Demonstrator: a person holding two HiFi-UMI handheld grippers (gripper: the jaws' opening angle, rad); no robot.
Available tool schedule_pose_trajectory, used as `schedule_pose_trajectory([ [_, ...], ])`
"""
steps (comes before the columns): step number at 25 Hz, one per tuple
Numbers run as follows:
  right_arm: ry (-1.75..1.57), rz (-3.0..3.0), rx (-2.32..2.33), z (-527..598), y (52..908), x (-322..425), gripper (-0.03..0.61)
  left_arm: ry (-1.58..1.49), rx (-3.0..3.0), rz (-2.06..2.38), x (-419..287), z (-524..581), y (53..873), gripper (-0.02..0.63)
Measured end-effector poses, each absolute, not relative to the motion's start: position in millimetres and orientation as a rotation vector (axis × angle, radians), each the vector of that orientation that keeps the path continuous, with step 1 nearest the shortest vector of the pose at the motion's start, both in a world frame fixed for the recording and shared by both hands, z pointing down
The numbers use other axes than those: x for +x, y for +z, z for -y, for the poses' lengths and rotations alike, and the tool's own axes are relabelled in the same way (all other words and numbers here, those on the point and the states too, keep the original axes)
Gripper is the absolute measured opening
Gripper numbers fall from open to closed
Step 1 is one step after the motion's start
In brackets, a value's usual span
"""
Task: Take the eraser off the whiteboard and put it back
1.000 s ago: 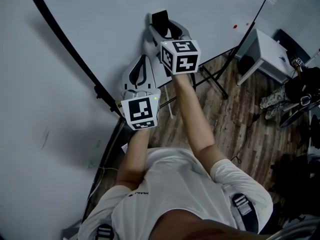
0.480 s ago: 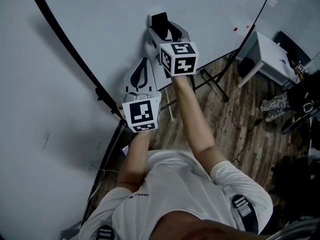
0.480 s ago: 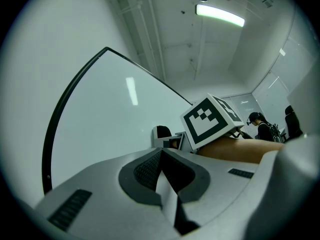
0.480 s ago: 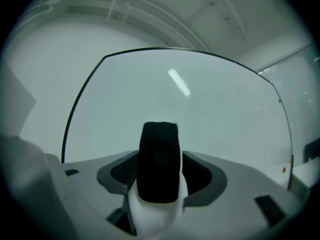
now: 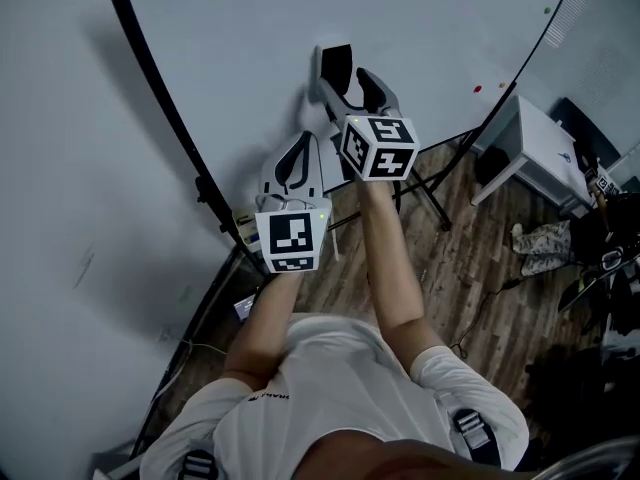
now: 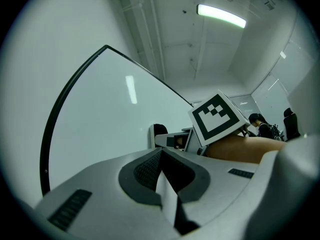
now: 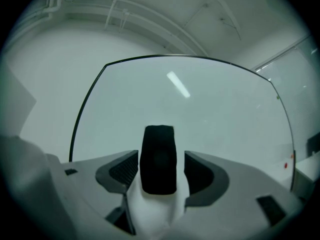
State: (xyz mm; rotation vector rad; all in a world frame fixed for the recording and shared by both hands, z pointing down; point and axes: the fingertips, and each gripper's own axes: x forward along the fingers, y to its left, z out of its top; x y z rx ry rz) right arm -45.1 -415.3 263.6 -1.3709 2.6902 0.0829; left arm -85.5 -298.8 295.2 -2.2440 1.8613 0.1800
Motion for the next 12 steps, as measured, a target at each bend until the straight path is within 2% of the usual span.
schedule_pose_trajectory([
  [2,0.095,-2.685,-1.372,410.8,264.0,-43.6,0.275,0.185,-2.242,-1.86,-86.6,297.3,295.2,0.003],
  [5,0.121,-2.686,-1.383,406.0,265.4,-40.8,0.16,0.193,-2.237,-1.869,-86.9,296.4,294.6,0.002],
  [12,0.121,-2.676,-1.395,396.9,270.9,-35.0,0.08,0.2,-2.24,-1.866,-84.8,292.7,294.3,0.003],
])
